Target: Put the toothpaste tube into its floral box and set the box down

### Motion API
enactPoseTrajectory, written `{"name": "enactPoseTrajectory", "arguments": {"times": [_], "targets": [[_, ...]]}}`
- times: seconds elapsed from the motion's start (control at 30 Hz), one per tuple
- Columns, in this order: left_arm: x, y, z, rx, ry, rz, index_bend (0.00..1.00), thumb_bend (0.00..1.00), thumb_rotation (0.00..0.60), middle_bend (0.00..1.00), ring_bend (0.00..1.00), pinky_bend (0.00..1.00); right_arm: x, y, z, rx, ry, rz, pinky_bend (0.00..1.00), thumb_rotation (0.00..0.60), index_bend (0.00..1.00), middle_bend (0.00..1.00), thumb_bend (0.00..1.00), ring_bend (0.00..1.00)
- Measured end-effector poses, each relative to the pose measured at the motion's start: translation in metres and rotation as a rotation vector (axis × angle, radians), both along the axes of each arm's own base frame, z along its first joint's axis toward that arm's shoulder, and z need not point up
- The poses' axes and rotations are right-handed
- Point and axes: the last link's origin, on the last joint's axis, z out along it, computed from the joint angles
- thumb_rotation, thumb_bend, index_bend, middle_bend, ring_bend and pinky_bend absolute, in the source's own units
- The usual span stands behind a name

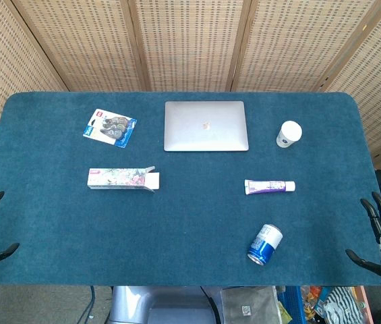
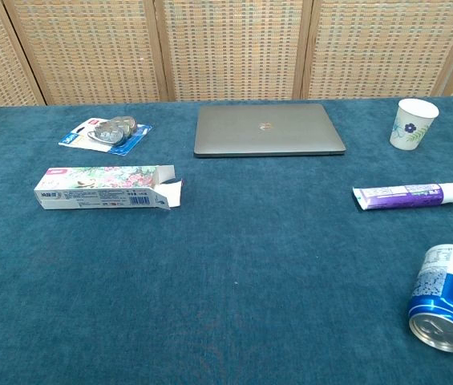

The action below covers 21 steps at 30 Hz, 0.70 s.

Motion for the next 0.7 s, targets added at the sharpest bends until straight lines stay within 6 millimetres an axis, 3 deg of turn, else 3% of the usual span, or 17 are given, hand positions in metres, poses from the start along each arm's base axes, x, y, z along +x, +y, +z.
{"name": "enactPoseTrajectory", "arguments": {"times": [0.13,0.23,0.37,0.47,0.63,0.7], "targets": [[-0.001,0.001,0.001,0.007,-0.002,-0.002,0.0,0.14,0.6,0.0,0.0,0.0,0.002,-0.006,-0.003,0.02,-0.003,0.019,0.0,0.6,0.0,0.0,0.0,0.0],[-0.001,0.003,0.001,0.01,-0.006,-0.009,0.0,0.14,0.6,0.0,0.0,0.0,0.006,-0.022,-0.008,0.064,-0.012,0.046,0.0,0.6,0.0,0.0,0.0,0.0],[-0.001,0.009,0.0,0.0,-0.008,-0.012,0.0,0.14,0.6,0.0,0.0,0.0,0.013,-0.061,-0.017,0.164,-0.019,0.092,0.0,0.6,0.01,0.01,0.0,0.0],[-0.002,0.015,-0.002,-0.014,-0.008,-0.01,0.0,0.14,0.6,0.0,0.0,0.0,0.017,-0.093,-0.026,0.251,-0.02,0.105,0.01,0.6,0.07,0.09,0.0,0.01],[-0.008,0.031,-0.008,-0.04,0.002,0.019,0.0,0.14,0.6,0.0,0.0,0.0,0.017,-0.149,-0.048,0.356,0.034,0.078,0.18,0.6,0.27,0.28,0.0,0.17],[-0.008,0.037,-0.01,-0.04,0.002,0.017,0.0,0.14,0.6,0.0,0.0,0.0,0.014,-0.171,-0.062,0.368,0.052,0.061,0.22,0.6,0.3,0.32,0.01,0.2]]}}
